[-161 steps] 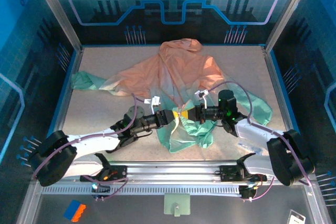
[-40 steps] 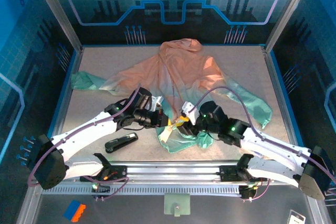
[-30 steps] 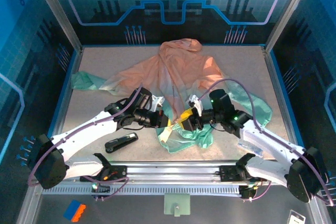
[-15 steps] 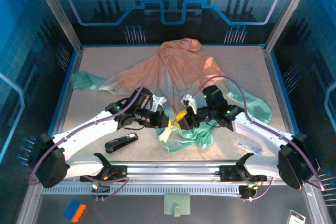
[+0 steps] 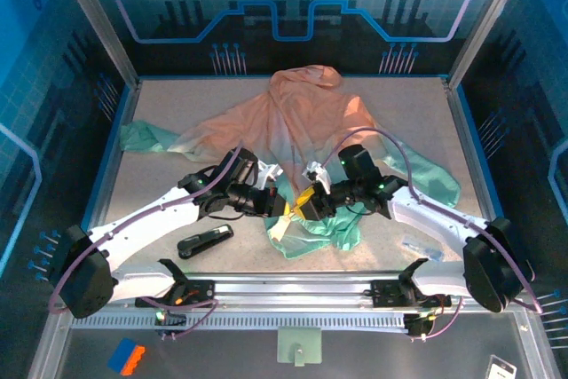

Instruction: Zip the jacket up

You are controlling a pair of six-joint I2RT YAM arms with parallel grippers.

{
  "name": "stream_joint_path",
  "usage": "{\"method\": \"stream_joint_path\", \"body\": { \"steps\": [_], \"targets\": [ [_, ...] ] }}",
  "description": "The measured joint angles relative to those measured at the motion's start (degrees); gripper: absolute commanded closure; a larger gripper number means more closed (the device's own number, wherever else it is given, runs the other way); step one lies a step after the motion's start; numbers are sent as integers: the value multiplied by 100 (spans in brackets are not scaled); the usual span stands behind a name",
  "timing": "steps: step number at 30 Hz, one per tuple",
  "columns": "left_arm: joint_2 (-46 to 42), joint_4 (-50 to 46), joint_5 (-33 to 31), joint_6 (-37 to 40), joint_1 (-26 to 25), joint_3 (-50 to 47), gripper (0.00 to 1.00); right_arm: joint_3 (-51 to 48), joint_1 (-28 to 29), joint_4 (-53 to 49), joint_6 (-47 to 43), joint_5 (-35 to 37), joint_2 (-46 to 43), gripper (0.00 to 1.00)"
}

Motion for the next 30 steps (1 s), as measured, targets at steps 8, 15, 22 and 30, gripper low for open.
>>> {"method": "stream_joint_path", "body": {
  "steps": [8, 15, 22, 30],
  "targets": [
    [0, -22, 0, 74, 0, 9, 100, 0, 11, -81, -212, 17, 105, 75],
    [0, -92, -4, 76, 11, 11, 100, 0, 22, -87, -260, 87, 39, 100],
    [-15, -92, -2, 76, 11, 24, 100, 0, 68, -153, -247, 455, -398, 100],
    [-199, -46, 0, 79, 11, 46, 100, -2, 140, -315, -245, 968, -748, 100]
  ]
}}
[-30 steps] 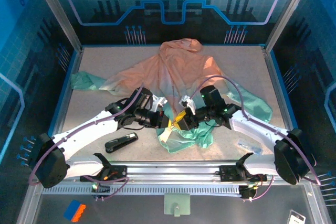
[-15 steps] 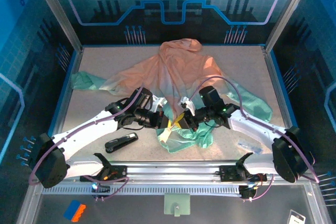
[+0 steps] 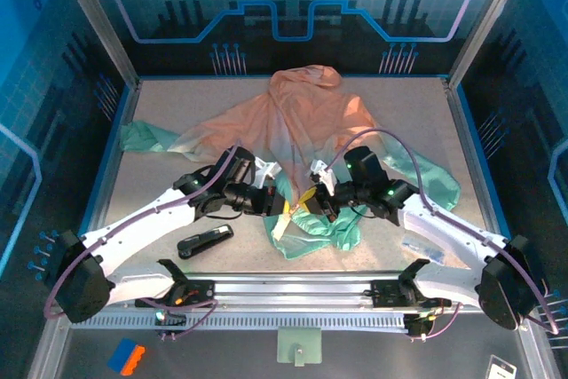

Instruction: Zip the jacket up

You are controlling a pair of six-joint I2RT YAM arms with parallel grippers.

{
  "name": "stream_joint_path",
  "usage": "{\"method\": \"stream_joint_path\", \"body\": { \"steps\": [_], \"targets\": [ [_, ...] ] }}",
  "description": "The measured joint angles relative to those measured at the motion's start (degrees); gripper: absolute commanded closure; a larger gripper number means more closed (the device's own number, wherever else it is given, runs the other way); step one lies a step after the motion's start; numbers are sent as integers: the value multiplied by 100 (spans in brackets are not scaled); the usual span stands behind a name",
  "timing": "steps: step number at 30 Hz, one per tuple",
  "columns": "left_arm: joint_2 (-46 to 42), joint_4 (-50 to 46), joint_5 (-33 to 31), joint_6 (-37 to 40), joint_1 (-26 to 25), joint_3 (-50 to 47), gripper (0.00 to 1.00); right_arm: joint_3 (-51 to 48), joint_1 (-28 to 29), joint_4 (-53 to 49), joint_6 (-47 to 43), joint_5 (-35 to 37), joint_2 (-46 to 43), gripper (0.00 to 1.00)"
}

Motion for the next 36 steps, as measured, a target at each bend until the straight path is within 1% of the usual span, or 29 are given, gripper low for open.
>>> {"method": "stream_joint_path", "body": {
  "steps": [4, 10, 13, 14, 17, 18, 19, 22, 25, 29, 36],
  "targets": [
    [-42, -52, -2, 2, 0, 0, 100, 0, 28, -26, 24, 188, -11, 100],
    [-160, -485, 0, 26, 0, -2, 100, -9, 76, -31, 87, 745, -11, 100],
    [-212, -599, 0, 37, 0, -2, 100, -9, 109, -26, 109, 820, -11, 100],
    [-234, -636, 0, 42, 0, -2, 100, -11, 109, -15, 109, 789, -9, 97],
    [-260, -660, 2, 127, 0, -2, 100, -79, 175, 144, 96, 522, 0, 75],
    [-260, -664, 2, 155, 0, -2, 100, -98, 223, 184, 46, 439, 11, 71],
    [-260, -671, 2, 192, 0, -2, 100, -98, 295, 201, -4, 378, 37, 69],
    [-260, -737, 4, 354, 0, -2, 100, -94, 542, 203, -212, 258, 166, 65],
    [-256, -857, 44, 562, 0, 0, 100, -61, 671, 122, -411, 238, 374, 64],
    [-221, -1029, 114, 780, 0, 35, 100, 15, 675, 57, -632, 236, 597, 64],
    [-184, -1222, 149, 992, 0, 168, 100, 197, 750, -2, -872, 232, 730, 64]
  ]
}}
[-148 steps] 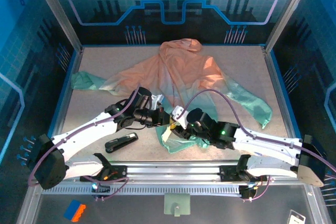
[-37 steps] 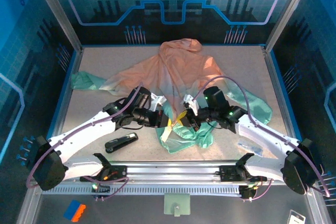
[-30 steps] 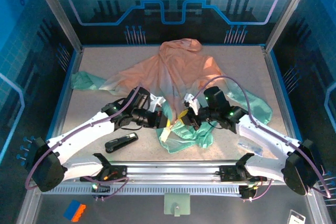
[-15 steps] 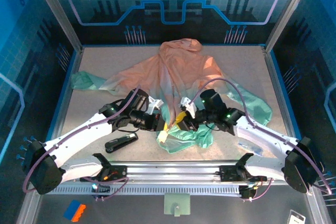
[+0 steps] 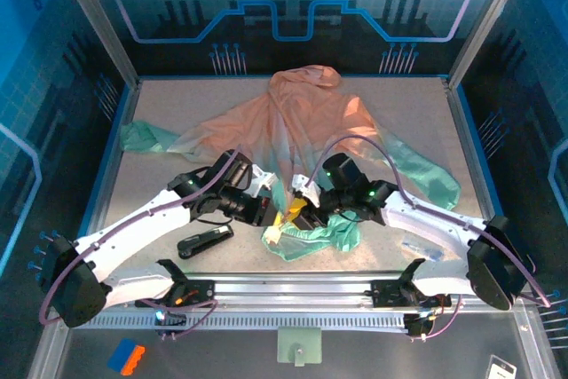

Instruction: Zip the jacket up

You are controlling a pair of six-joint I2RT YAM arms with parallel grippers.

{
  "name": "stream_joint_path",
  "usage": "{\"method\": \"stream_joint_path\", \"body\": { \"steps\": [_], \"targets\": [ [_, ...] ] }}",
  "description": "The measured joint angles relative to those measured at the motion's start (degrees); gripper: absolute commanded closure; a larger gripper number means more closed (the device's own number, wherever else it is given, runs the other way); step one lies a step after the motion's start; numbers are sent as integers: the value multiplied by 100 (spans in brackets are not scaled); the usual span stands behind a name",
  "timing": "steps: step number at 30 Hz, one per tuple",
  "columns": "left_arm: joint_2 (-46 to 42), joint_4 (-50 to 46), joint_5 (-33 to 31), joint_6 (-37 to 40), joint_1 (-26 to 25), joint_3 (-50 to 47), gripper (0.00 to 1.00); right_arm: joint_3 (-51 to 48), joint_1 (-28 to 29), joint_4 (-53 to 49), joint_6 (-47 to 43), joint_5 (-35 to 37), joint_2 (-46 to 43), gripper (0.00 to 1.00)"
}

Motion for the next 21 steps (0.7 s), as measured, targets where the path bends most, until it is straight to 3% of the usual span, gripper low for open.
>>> {"method": "stream_joint_path", "body": {
  "steps": [16, 21],
  "targets": [
    [22, -199, -2, 107, 0, 52, 100, 212, 162, -138, -295, -103, 289, 68],
    [22, -225, -17, 186, 0, 52, 100, 212, 260, -225, -365, -105, 289, 100]
  ]
}}
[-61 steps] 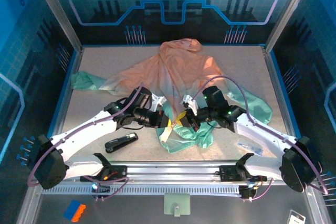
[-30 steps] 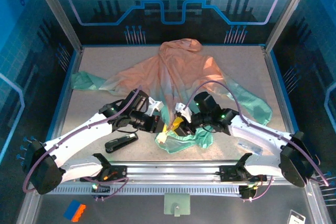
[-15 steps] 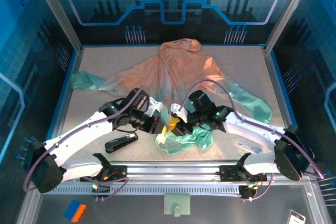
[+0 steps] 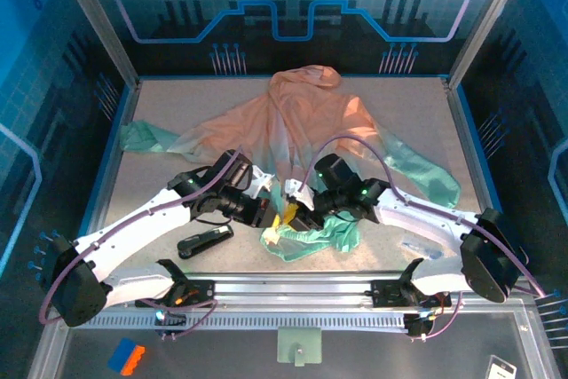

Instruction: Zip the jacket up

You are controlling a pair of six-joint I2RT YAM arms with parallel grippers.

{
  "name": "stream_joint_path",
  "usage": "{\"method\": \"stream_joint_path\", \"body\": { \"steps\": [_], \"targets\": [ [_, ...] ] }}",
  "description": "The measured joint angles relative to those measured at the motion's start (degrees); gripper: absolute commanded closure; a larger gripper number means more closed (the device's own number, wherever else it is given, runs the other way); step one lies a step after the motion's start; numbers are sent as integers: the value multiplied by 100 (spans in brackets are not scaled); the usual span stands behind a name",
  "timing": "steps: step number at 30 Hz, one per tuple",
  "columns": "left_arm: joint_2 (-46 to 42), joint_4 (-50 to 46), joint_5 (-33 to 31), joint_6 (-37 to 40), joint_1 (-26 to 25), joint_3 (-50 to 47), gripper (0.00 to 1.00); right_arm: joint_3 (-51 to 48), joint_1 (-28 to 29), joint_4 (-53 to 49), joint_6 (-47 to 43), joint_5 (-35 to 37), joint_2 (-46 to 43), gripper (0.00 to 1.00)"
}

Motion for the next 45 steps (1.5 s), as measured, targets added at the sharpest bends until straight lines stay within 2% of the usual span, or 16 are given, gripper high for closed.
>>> {"method": "stream_joint_path", "body": {
  "steps": [24, 37, 40, 45],
  "targets": [
    [0, -26, -142, 22, 33, 0, 100, 0, 68, -144, 122, 660, -334, 100],
    [192, -315, -4, 20, 42, 0, 100, 0, 142, -243, 208, 1792, -389, 100],
    [219, -350, -4, 22, 44, 0, 100, -7, 151, -201, 199, 1775, -396, 100],
    [219, -343, 0, 66, 44, 0, 100, -227, 151, -11, 42, 1266, -549, 71]
  ]
}}
